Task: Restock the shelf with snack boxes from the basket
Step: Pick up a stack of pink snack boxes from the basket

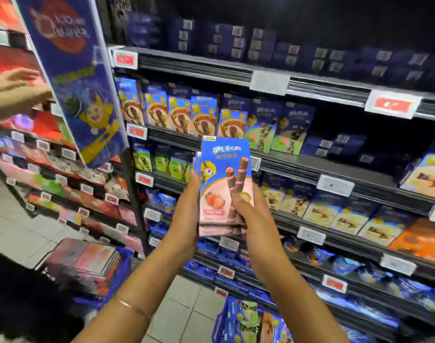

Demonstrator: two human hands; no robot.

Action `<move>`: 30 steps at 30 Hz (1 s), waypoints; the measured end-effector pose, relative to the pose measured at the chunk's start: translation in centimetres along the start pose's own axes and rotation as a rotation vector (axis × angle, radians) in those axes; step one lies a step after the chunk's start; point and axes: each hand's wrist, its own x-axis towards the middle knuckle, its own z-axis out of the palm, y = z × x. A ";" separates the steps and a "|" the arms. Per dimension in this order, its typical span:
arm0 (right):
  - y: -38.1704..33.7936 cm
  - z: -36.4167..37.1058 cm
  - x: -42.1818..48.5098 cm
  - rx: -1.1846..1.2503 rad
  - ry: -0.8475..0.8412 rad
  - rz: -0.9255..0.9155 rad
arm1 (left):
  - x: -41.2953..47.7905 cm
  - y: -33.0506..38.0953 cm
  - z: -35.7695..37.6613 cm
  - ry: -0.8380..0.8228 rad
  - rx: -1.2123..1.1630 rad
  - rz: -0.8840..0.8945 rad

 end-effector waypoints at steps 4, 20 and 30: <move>-1.4 4.4 3.6 -0.011 0.033 -0.042 | 2.9 4.4 -2.9 -0.019 0.028 0.043; -12.5 12.0 18.8 -0.179 -0.098 -0.170 | 14.1 20.9 -10.4 0.151 0.201 0.561; -16.8 13.3 37.3 -0.605 0.078 -0.296 | 19.0 26.7 -13.1 0.138 0.066 0.624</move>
